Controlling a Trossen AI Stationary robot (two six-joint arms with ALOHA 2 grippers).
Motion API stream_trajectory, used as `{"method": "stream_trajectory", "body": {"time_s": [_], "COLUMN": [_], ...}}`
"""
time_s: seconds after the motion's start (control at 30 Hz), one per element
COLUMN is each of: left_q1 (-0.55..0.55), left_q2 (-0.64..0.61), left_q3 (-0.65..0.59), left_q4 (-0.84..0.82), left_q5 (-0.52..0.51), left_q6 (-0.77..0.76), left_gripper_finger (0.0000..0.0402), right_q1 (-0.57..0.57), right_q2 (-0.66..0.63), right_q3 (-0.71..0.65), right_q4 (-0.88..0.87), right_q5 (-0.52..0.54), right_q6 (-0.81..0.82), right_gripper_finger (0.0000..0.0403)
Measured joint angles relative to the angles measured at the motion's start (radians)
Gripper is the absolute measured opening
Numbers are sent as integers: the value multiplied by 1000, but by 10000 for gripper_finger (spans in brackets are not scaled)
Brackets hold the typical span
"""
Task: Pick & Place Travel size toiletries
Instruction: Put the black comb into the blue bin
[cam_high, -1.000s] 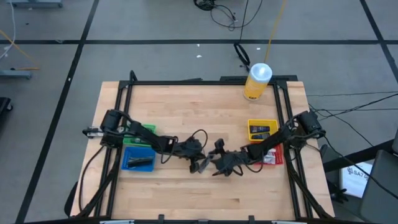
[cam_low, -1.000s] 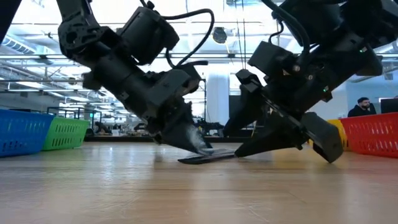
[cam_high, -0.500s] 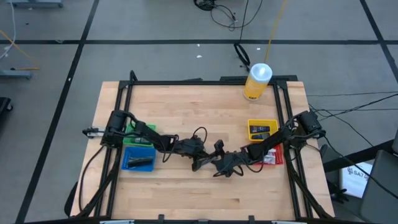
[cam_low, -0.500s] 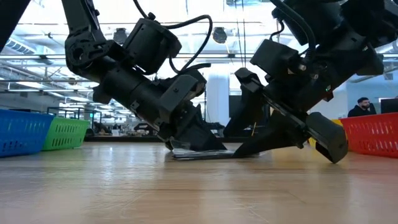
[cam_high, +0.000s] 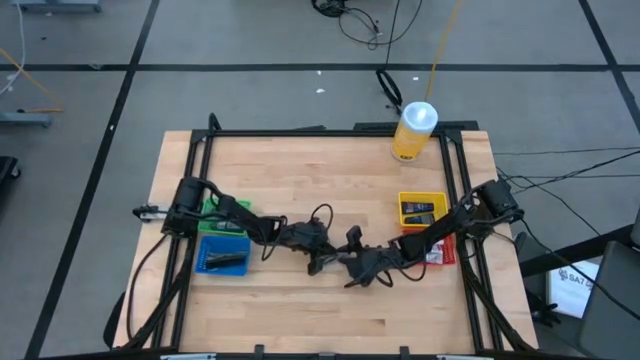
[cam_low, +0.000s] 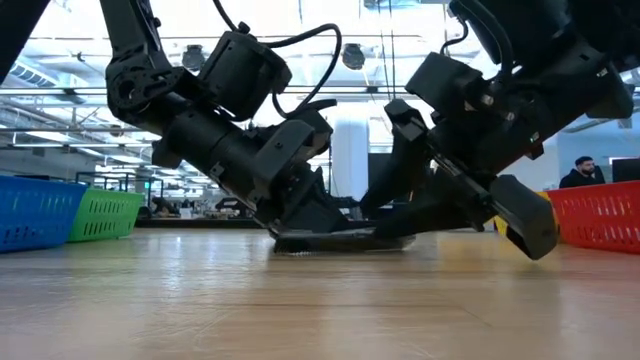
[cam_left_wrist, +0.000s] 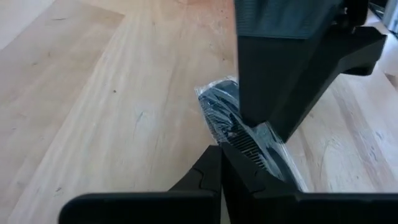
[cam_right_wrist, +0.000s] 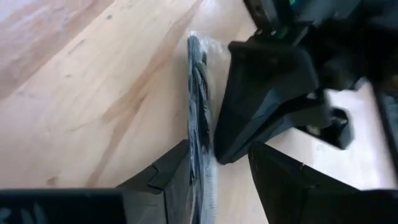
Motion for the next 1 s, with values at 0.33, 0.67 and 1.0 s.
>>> {"method": "stream_trajectory", "body": {"time_s": [0.33,0.67,1.0], "left_q1": [-15,-22,-70], "left_q2": [1,-30,-277], "left_q3": [0,16,15], "left_q4": [42,25,-294], "left_q5": [66,100,-41], "left_q6": [15,15,39], "left_gripper_finger": [5,9,9], "right_q1": [-40,-33,15], "right_q2": [0,-3,-61], "right_q3": [0,0,1], "right_q4": [-20,0,4], "right_q5": [-107,-97,-104], "right_q6": [87,106,172], "right_gripper_finger": [139,110,128]}}
